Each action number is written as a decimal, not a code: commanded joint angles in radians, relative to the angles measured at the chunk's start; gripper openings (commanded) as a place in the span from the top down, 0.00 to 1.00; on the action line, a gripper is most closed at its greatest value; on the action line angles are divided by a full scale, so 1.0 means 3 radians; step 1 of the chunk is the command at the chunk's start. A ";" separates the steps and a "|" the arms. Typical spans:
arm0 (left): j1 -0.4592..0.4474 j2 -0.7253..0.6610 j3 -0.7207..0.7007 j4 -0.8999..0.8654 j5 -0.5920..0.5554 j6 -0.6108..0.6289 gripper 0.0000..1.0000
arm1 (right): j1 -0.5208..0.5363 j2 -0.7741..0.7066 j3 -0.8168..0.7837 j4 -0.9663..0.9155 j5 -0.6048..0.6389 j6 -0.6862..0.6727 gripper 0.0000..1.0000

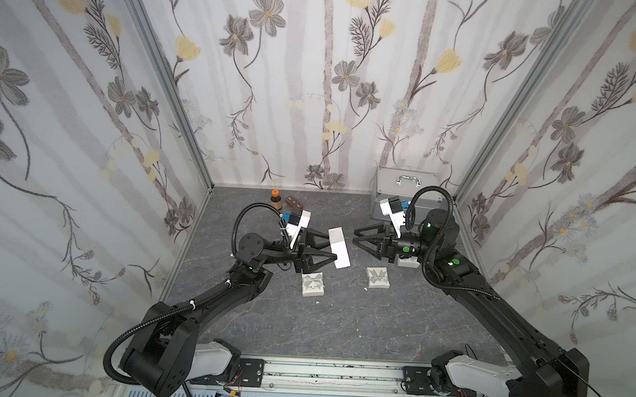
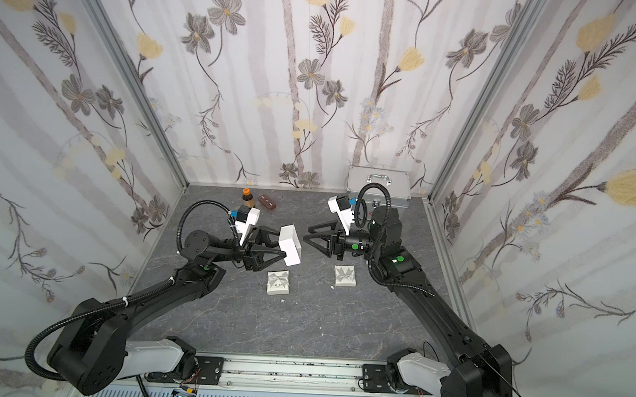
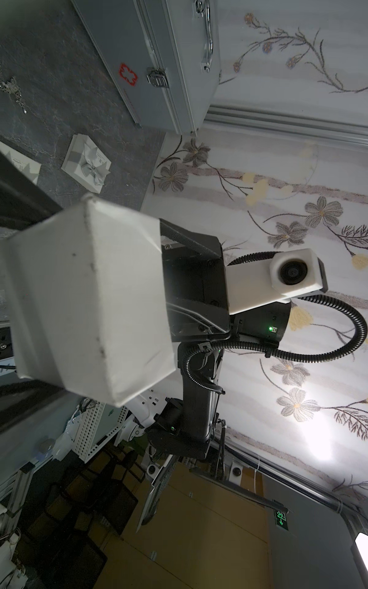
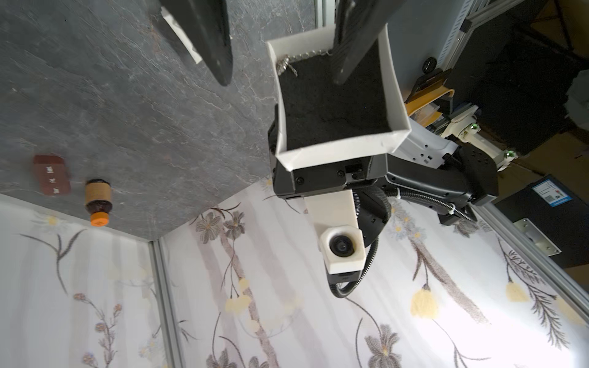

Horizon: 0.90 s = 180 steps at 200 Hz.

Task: Take the necklace out of the lift-off lid jewelry box
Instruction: Place the jewelry box at the center of the board.

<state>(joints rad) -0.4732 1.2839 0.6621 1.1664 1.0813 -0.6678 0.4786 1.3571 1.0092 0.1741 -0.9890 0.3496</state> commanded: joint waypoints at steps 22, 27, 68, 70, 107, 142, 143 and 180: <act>0.0000 0.0039 0.0033 0.0451 0.0210 -0.0259 0.34 | 0.0108 0.0129 0.0082 0.0161 -0.0150 -0.0035 0.59; 0.0002 0.0054 0.0032 0.0495 0.0215 -0.0289 0.34 | 0.0120 0.0139 0.0082 0.0158 -0.0154 -0.0036 0.59; -0.0002 0.0201 0.0090 0.0816 0.0295 -0.0560 0.34 | 0.0196 0.0150 0.0058 0.0132 -0.0159 -0.0081 0.60; -0.0002 0.0206 0.0096 0.0816 0.0297 -0.0567 0.34 | 0.0200 0.0150 0.0056 0.0131 -0.0156 -0.0083 0.60; -0.0003 0.0221 0.0145 0.0816 0.0343 -0.0596 0.34 | 0.0215 0.0160 0.0048 0.0089 -0.0094 -0.0127 0.68; -0.0002 0.0223 0.0144 0.0816 0.0343 -0.0596 0.34 | 0.0215 0.0130 0.0027 0.0124 -0.0073 -0.0135 0.80; -0.0002 0.0227 0.0145 0.0816 0.0343 -0.0596 0.34 | 0.0218 0.0130 0.0027 0.0125 -0.0071 -0.0136 0.81; 0.0000 0.0248 0.0138 0.0816 0.0333 -0.0589 0.33 | 0.0215 0.0094 0.0015 0.0096 -0.0028 -0.0148 1.00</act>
<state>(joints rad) -0.4744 1.3548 0.6975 1.3647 1.1706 -0.8345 0.5423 1.3930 1.0153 0.1810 -1.0084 0.3237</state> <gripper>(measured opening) 0.664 0.050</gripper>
